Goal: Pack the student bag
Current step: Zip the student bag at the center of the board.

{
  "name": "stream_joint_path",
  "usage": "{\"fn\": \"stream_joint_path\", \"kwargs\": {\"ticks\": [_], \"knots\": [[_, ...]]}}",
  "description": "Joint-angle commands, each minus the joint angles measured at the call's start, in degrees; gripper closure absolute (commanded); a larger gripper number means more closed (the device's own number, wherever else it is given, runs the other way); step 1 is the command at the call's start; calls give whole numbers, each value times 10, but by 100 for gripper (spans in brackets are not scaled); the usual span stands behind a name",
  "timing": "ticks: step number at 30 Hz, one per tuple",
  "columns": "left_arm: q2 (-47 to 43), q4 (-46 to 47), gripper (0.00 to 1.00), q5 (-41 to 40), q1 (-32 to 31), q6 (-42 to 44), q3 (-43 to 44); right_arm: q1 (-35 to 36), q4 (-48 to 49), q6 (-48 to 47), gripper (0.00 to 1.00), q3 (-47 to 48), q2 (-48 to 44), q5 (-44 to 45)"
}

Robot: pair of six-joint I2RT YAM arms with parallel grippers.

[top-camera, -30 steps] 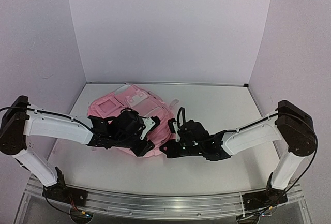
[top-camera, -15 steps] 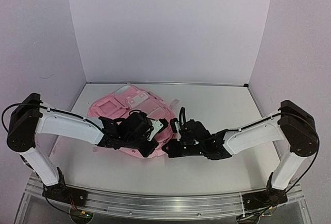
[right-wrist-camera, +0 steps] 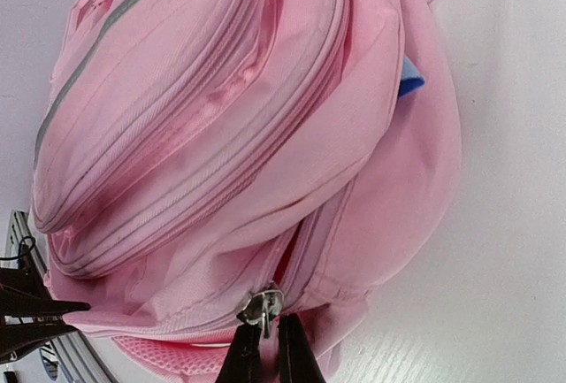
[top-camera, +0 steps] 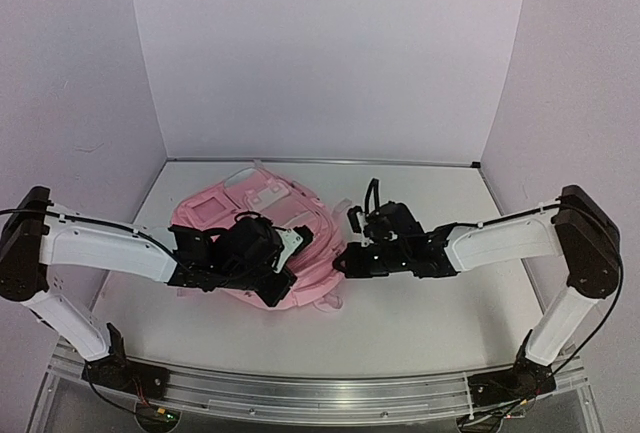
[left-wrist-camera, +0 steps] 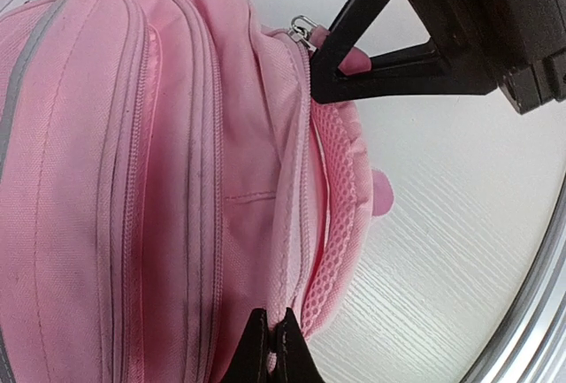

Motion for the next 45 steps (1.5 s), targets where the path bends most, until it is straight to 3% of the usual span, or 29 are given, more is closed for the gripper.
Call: {"fn": "stream_joint_path", "kwargs": {"ticks": [1,7,18,27,34,36,40,45], "knots": [[-60,-137,100,-23,-8,-59,-14,-79,-49,-46,100,29,18,51],[-94,-239,100,-104,-8,-134,-5,-119,-51,-65,100,64,56,15],[-147,-383,100,-222,0,-278,27,-127,-58,-34,100,33,16,-90],[-169,-370,100,-165,32,-228,33,-118,-56,-19,100,2,0,-181],[-150,-377,99,-146,34,-177,57,-115,-58,-37,100,11,-10,-159],[-150,-383,93,-141,34,-168,68,-110,-57,-46,100,24,-1,-173],[-148,-340,59,-77,34,-128,89,-75,-55,-64,100,53,9,-182],[-97,-220,42,21,33,-74,126,-69,-49,-61,100,60,17,-172]]}}
